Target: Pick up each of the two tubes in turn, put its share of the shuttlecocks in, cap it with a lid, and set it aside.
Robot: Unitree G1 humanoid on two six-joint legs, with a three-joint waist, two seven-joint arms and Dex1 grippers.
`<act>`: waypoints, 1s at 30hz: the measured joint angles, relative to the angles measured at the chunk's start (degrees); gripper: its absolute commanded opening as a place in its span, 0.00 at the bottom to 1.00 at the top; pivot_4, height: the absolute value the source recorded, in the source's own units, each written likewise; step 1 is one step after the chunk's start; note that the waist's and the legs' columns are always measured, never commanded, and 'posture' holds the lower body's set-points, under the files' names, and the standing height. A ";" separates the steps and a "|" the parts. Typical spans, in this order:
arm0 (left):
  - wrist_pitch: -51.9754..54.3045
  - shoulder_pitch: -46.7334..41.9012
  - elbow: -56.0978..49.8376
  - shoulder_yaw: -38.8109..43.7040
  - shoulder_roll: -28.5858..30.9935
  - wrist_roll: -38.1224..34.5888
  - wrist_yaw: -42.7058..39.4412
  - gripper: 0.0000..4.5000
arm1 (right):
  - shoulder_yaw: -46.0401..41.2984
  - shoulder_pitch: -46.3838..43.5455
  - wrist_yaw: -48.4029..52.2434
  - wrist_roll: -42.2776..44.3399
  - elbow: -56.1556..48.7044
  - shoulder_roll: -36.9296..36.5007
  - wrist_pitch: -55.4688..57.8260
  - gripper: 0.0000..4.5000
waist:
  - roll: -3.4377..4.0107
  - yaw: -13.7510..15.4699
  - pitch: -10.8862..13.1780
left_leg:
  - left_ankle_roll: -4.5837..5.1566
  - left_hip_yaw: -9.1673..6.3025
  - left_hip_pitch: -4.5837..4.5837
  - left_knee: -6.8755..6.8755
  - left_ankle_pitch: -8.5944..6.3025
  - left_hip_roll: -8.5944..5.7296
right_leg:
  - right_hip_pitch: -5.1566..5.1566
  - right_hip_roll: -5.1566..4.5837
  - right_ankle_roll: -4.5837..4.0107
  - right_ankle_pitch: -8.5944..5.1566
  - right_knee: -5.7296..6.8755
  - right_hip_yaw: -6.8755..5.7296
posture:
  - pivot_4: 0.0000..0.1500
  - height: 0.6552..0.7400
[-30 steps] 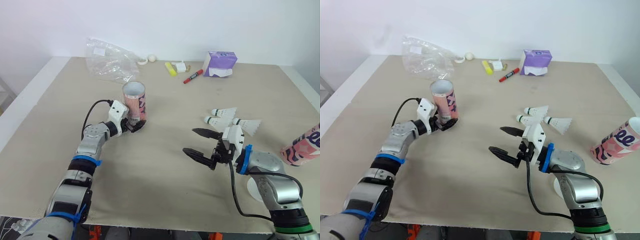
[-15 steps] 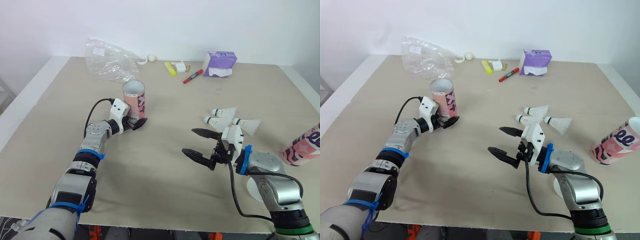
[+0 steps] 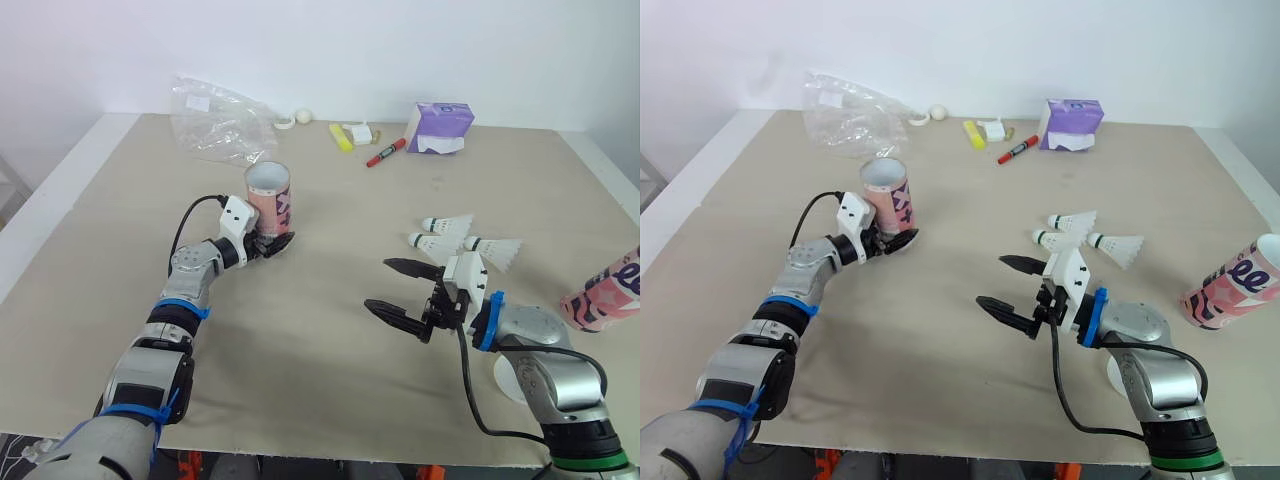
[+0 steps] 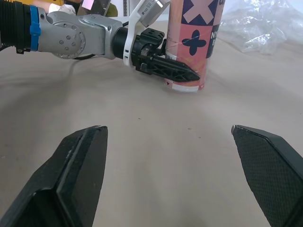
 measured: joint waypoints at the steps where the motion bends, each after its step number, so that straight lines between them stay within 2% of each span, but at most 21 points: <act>1: -0.12 0.00 -0.01 0.30 0.00 0.00 0.09 0.61 | 0.12 -0.02 0.00 -0.10 0.00 0.00 0.05 1.00 | 0.00 0.00 0.00 | 0.00 0.00 0.00 0.00 0.00 0.00 | 0.00 0.00 0.00 0.00 0.00 0.00 | 1.00 1.00; 16: -0.86 1.96 -2.62 0.44 1.47 0.39 -1.26 0.61 | 0.18 0.40 0.09 -0.05 -0.53 0.00 0.62 1.00 | 0.00 -0.05 0.00 | 0.00 -0.03 0.01 -0.02 0.00 0.01 | 0.00 0.03 -0.01 0.00 0.02 0.00 | 1.00 1.00; 20: -0.83 5.98 -9.94 -1.36 3.18 0.69 -5.16 0.61 | -0.01 1.80 0.43 0.53 -2.37 -0.06 0.62 1.00 | 0.00 0.00 0.00 | 0.00 -0.04 0.00 -0.05 0.00 0.01 | 0.01 0.03 -0.02 -0.01 0.02 0.00 | 1.00 1.00; 22: 1.19 10.02 -18.59 -3.57 4.36 0.63 -8.98 0.61 | -0.56 3.08 1.02 1.59 -4.25 -0.61 0.71 1.00 | 0.02 0.00 0.00 | 0.00 -0.05 0.00 -0.07 0.00 0.02 | 0.01 0.03 -0.04 -0.02 0.03 0.00 | 1.00 1.00; 23: 1.40 10.27 -19.22 -3.78 4.38 0.62 -9.25 0.61 | -0.65 3.17 1.07 1.70 -4.41 -0.71 0.72 1.00 | 0.01 0.00 0.00 | 0.00 -0.05 0.00 -0.07 0.00 0.02 | 0.01 0.03 -0.04 -0.02 0.04 0.00 | 1.00 1.00; 25: 4.76 13.43 -27.38 -6.10 6.30 0.40 -12.95 0.61 | -1.46 4.78 1.52 3.01 -6.85 -1.49 0.78 1.00 | 0.02 0.00 0.00 | 0.00 -0.06 0.03 -0.07 0.00 0.03 | 0.01 0.03 -0.05 -0.02 0.07 0.00 | 1.00 1.00; 30: 11.76 16.44 -39.67 -9.87 9.80 -0.29 -18.44 0.61 | -2.43 7.10 2.75 5.19 -9.57 -2.96 1.50 1.00 | 0.02 -0.01 0.00 | 0.00 -0.06 0.04 0.02 0.01 0.03 | 0.02 0.03 -0.06 0.01 0.08 -0.01 | 1.00 1.00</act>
